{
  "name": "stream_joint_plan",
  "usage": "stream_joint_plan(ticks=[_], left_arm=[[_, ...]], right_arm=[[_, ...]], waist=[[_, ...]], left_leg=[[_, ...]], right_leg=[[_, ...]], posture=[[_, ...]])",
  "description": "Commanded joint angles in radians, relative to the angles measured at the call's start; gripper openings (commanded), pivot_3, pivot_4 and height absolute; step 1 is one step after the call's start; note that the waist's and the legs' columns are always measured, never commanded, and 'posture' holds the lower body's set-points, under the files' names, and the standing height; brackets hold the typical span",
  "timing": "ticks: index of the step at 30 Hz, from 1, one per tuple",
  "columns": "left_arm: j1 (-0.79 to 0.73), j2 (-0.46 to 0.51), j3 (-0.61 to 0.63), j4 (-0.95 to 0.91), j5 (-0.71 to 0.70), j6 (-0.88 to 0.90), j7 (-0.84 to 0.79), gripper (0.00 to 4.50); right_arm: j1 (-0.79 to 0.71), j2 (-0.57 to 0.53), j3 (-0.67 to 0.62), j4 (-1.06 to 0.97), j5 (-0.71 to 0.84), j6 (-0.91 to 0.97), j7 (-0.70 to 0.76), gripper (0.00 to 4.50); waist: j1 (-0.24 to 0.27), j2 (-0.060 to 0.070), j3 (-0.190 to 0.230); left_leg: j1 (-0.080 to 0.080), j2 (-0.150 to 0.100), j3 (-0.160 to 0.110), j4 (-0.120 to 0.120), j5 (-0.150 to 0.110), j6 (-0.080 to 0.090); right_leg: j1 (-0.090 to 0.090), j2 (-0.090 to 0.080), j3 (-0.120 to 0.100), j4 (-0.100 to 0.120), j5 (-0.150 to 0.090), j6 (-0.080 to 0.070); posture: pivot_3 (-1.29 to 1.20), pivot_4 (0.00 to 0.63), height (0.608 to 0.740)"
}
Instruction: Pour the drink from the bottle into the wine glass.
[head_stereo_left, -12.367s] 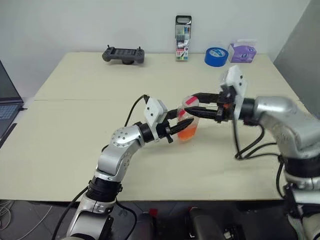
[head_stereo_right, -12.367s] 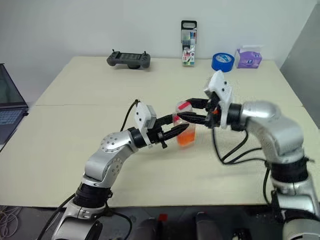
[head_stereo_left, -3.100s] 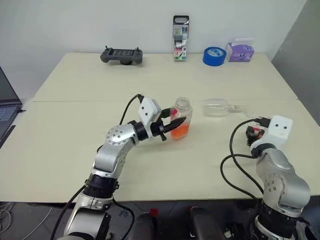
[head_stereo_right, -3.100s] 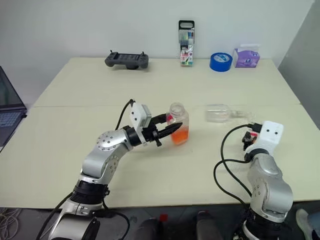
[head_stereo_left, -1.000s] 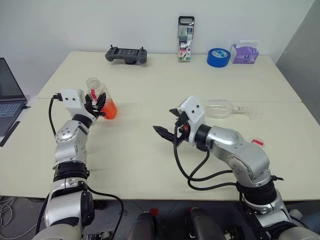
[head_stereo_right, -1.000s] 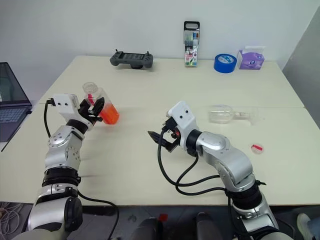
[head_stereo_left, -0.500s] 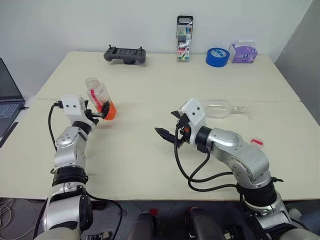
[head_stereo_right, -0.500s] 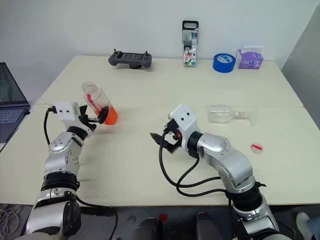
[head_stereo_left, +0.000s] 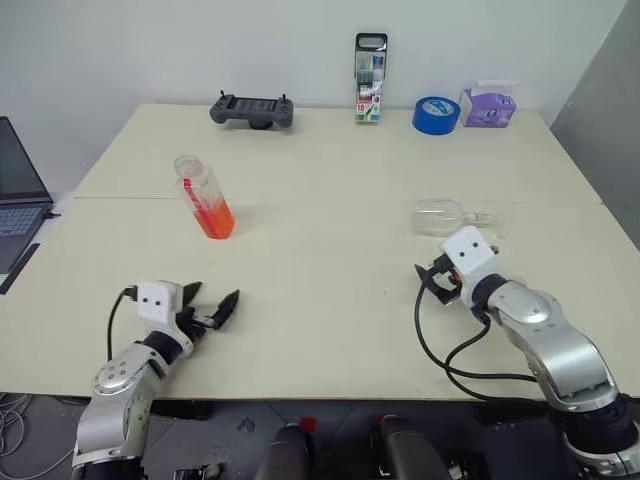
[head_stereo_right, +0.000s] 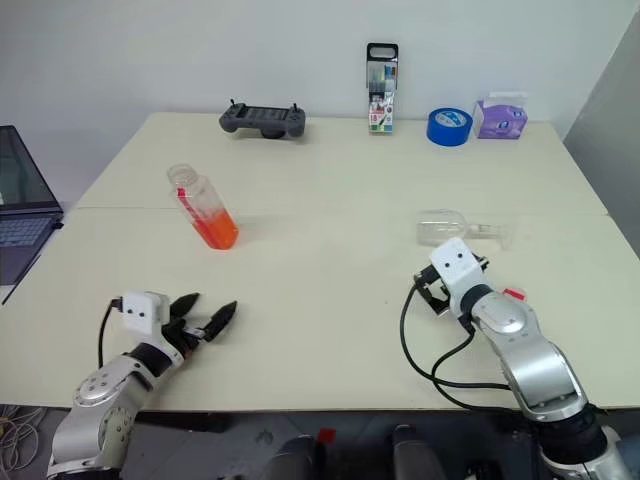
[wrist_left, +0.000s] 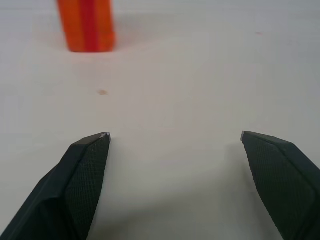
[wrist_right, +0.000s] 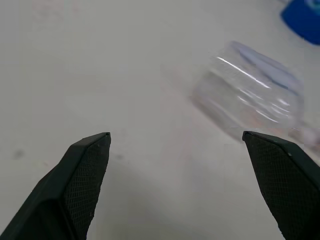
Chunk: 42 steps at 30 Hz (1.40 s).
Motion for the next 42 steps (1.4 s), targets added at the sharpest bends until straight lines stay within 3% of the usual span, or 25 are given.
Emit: stream_joint_plan(ticks=[1,7,16,28,31,36,39,42], left_arm=[[-0.049,-0.048,-0.139,-0.11,-0.028,0.079,-0.018,4.47],[-0.207,-0.089,-0.288,-0.178,-0.032,0.189,-0.046,4.47],[-0.318,-0.007,-0.326,-0.251,-0.014,0.272,-0.084,4.47],[-0.34,-0.007,-0.356,-0.277,0.017,0.294,-0.052,4.47],[-0.343,-0.006,-0.351,-0.272,0.019,0.294,-0.055,4.5],[-0.348,0.001,-0.337,-0.255,0.028,0.289,-0.056,4.5],[-0.344,0.004,-0.333,-0.248,0.036,0.282,-0.056,4.5],[-0.34,0.011,-0.325,-0.234,0.053,0.269,-0.052,4.5]], right_arm=[[-0.044,-0.058,0.043,0.098,-0.192,-0.101,-0.063,4.5],[-0.15,-0.064,0.144,0.378,-0.393,-0.27,-0.107,4.5],[-0.339,0.03,0.172,0.82,-0.518,-0.446,-0.212,4.5],[-0.539,0.142,0.218,1.267,-0.597,-0.594,-0.306,4.5],[-0.571,0.157,0.227,1.339,-0.606,-0.627,-0.335,3.92],[-0.585,0.163,0.239,1.347,-0.626,-0.645,-0.325,2.2],[-0.566,0.153,0.241,1.273,-0.636,-0.647,-0.291,1.14],[-0.512,0.144,0.194,1.048,-0.605,-0.6,-0.211,0.18]], waist=[[0.0,-0.001,0.0],[-0.004,-0.001,0.0],[-0.008,-0.001,0.0],[-0.012,-0.002,0.0],[-0.011,-0.002,0.0],[-0.011,-0.002,0.0],[-0.011,-0.002,0.0],[-0.012,-0.002,0.0]], left_leg=[[0.003,0.0,0.001,0.0,0.0,0.0],[0.009,0.001,0.004,-0.002,0.0,0.0],[0.01,0.002,0.007,-0.001,0.0,0.0],[0.012,0.002,0.01,-0.001,0.0,0.0],[0.012,0.002,0.01,-0.001,0.0,0.0],[0.011,0.002,0.01,-0.001,0.0,0.0],[0.011,0.002,0.01,-0.001,0.0,0.0],[0.011,0.002,0.009,-0.001,0.0,0.0]], right_leg=[[0.003,0.0,0.0,-0.001,-0.001,0.001],[0.008,0.005,0.001,-0.002,0.0,-0.001],[0.007,0.008,0.003,-0.001,0.001,-0.001],[0.008,0.008,0.005,-0.001,0.001,-0.002],[0.008,0.008,0.006,-0.001,0.001,-0.002],[0.008,0.008,0.006,-0.001,0.001,-0.002],[0.008,0.008,0.006,-0.001,0.001,-0.002],[0.008,0.008,0.006,-0.001,0.001,-0.002]], posture=[[0.0,0.15,0.74],[0.0,0.15,0.74],[0.0,0.15,0.74],[0.0,0.15,0.74],[0.0,0.15,0.74],[0.0,0.15,0.74],[0.0,0.15,0.74],[0.0,0.15,0.74]])
